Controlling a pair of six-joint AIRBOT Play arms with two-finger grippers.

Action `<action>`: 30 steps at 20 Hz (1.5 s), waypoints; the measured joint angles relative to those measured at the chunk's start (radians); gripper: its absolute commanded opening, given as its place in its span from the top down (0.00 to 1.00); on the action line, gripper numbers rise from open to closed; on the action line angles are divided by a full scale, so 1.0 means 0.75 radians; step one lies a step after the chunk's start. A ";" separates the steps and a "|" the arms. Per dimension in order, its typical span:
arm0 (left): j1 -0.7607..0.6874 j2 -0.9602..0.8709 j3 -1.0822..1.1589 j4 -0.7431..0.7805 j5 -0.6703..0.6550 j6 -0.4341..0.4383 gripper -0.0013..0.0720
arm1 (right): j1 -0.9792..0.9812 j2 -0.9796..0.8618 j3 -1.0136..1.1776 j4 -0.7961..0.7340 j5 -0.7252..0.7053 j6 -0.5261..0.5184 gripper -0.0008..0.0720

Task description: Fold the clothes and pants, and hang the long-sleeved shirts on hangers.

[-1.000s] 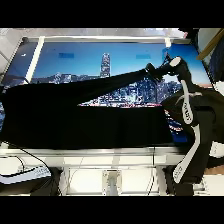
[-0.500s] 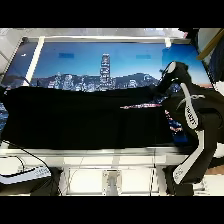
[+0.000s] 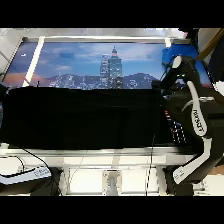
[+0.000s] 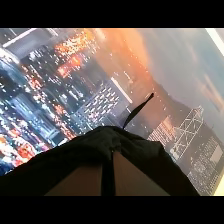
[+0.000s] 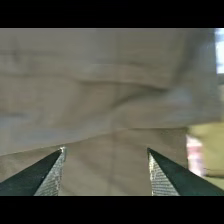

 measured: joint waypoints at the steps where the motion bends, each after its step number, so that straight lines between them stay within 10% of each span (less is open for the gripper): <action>1: -0.002 0.000 -0.001 0.000 0.000 0.000 0.96 | -0.016 0.010 0.003 0.001 0.007 0.002 0.21; 6: -0.011 0.000 -0.001 0.001 -0.002 0.000 0.96 | -0.045 0.020 -0.130 0.185 -0.205 0.015 0.41; 18: -0.015 0.000 0.000 0.010 -0.002 0.001 0.96 | -0.170 0.675 -0.836 -0.023 -0.563 0.065 0.41; 20: -0.016 0.000 -0.001 0.010 -0.002 0.001 0.96 | -0.228 0.887 -1.131 0.038 -0.939 0.249 0.82; 24: -0.016 0.000 0.000 0.010 -0.002 0.000 0.96 | -0.316 1.014 -1.422 0.329 -1.420 0.368 0.45; 30: -0.016 0.000 0.000 0.010 -0.001 0.000 0.96 | -0.347 0.733 -1.212 0.525 -1.200 0.035 0.46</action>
